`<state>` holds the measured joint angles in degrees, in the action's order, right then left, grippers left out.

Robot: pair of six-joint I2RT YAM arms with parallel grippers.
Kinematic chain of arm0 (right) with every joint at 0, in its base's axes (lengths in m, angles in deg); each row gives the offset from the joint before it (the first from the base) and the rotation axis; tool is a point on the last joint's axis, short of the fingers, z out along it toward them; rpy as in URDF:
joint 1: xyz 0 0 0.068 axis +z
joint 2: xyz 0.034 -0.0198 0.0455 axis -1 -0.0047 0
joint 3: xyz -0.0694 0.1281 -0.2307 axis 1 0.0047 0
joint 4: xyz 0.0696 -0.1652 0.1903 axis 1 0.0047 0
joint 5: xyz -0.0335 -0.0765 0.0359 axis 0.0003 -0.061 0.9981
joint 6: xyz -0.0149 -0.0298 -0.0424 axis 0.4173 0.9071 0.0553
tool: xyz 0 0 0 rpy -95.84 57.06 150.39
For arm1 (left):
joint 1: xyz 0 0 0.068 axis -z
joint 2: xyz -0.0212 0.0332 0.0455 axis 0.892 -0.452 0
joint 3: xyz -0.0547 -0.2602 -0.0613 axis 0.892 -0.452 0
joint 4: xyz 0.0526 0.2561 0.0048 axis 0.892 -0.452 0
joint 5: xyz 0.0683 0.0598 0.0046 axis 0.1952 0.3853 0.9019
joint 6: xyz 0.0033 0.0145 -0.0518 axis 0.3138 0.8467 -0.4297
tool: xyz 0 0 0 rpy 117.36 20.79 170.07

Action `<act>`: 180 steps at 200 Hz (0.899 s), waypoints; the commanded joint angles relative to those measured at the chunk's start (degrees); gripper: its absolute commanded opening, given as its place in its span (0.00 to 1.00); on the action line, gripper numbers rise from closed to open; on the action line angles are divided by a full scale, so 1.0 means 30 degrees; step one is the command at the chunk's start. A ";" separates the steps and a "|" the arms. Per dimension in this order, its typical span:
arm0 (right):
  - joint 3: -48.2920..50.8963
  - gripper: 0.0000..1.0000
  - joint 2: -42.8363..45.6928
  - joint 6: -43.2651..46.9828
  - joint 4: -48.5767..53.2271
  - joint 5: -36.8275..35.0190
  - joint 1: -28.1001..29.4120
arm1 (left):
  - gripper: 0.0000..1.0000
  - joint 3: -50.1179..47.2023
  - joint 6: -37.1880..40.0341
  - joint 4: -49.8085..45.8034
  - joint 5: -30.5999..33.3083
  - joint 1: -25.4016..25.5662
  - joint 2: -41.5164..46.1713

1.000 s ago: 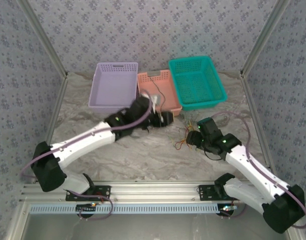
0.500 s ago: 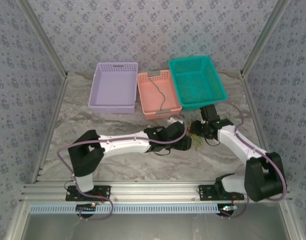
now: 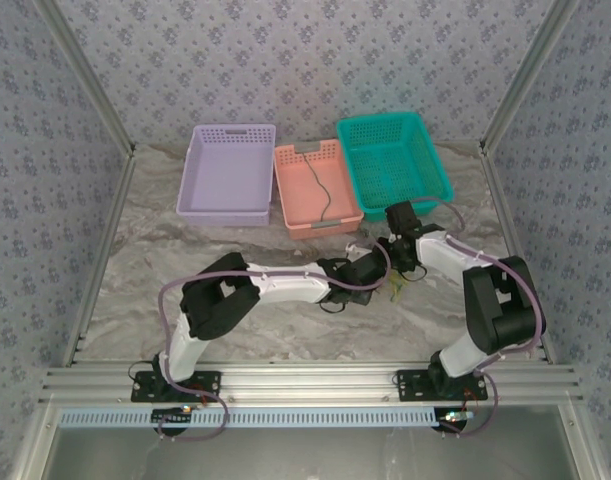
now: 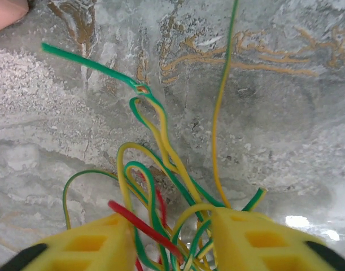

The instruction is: Untangle the cables

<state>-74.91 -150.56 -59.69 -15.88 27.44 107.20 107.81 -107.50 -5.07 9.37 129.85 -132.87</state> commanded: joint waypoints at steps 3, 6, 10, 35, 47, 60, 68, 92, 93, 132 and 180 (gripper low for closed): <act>0.0670 0.34 -0.0507 -0.0706 0.0682 -0.0214 0.0488 | 0.13 -0.0503 -0.0433 -0.0023 0.1058 -0.0232 -0.0149; 0.0731 0.33 -0.0380 -0.0760 0.0719 -0.0259 0.0538 | 0.06 -0.0718 -0.0565 -0.0008 0.1220 -0.0277 -0.0009; 0.0780 0.33 -0.0201 -0.0838 0.0785 -0.0397 0.0582 | 0.00 -0.1035 -0.0778 -0.0003 0.1419 -0.0359 0.0188; 0.1755 0.38 0.2418 -0.1330 0.0808 -0.0929 0.0745 | 0.00 -0.4049 -0.1489 0.0959 0.2152 -0.1031 0.2338; 0.2138 0.48 0.3932 -0.1514 0.1044 -0.1163 0.0733 | 0.00 -0.5572 -0.1552 0.1444 0.2122 -0.1380 0.3676; 0.2305 0.56 0.5378 -0.1711 0.1538 -0.1365 0.0713 | 0.00 -0.6944 -0.1294 0.2021 0.1713 -0.1698 0.5028; 0.2411 0.60 0.6117 -0.1815 0.1661 -0.1217 0.0703 | 0.00 -0.7635 -0.0887 0.2653 0.1024 -0.1857 0.5692; 0.3044 0.64 0.7330 -0.2800 0.0821 0.0601 0.0730 | 0.00 -0.8934 -0.0005 0.4007 -0.0636 -0.2010 0.6873; 0.3081 0.64 0.7330 -0.2914 0.0762 0.0704 0.0734 | 0.00 -0.8960 0.0005 0.4022 -0.0665 -0.2017 0.6893; 0.4409 0.62 0.6463 -0.4081 -0.2192 0.2065 0.2169 | 0.00 -0.9537 -0.0080 0.4418 -0.1161 -0.2083 0.7523; 0.3691 0.54 0.6324 -0.3798 -0.2271 0.0414 0.5420 | 0.00 -1.0063 -0.0080 0.4677 -0.1392 -0.2061 0.8662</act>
<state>-62.00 -131.41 -70.73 -21.84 31.31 120.34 79.04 -108.57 7.06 6.46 123.51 -110.55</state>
